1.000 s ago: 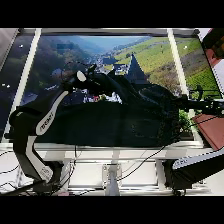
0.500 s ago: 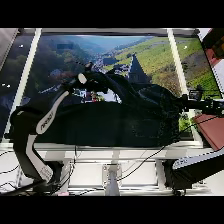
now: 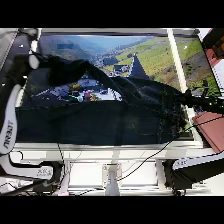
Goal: Fold the clothes and pants, and hang the long-sleeved shirts on hangers.
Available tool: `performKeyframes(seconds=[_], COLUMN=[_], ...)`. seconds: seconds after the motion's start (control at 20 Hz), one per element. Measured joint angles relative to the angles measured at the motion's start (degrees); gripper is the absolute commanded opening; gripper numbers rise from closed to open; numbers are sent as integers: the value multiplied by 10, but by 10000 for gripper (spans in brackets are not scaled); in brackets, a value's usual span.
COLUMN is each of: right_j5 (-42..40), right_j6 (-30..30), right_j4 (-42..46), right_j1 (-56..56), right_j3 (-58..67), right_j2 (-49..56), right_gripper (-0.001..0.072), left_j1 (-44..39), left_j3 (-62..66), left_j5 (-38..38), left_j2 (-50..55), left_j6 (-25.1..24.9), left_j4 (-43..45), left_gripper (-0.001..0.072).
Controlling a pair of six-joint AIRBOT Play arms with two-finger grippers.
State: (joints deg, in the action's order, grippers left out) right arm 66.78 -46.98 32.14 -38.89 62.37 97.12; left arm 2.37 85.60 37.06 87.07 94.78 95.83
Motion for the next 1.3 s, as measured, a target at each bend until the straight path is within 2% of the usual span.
performKeyframes(seconds=[0.2,0.45,0.7,0.8,1.05,1.3], right_j5=[-8,-10,-14,-14,-17,-16], right_j6=[0,0,0,0,0,0], right_j4=[-3,-5,-5,-5,-4,2], right_j1=[0,0,0,0,0,0], right_j3=[0,0,0,0,0,0], right_j2=[-5,-9,-13,-13,-14,-14], right_gripper=[40,40,40,40,40,40], left_j1=[43,59,62,63,64,67], left_j3=[0,-1,-1,-1,-49,-139], left_j5=[-11,-16,-31,4,151,217], left_j2=[-23,-39,-52,-43,5,9], left_j6=[-11,-95,-123,-125,-142,-151], left_j4=[29,65,143,135,100,129], left_gripper=[24,23,23,22,20,20])
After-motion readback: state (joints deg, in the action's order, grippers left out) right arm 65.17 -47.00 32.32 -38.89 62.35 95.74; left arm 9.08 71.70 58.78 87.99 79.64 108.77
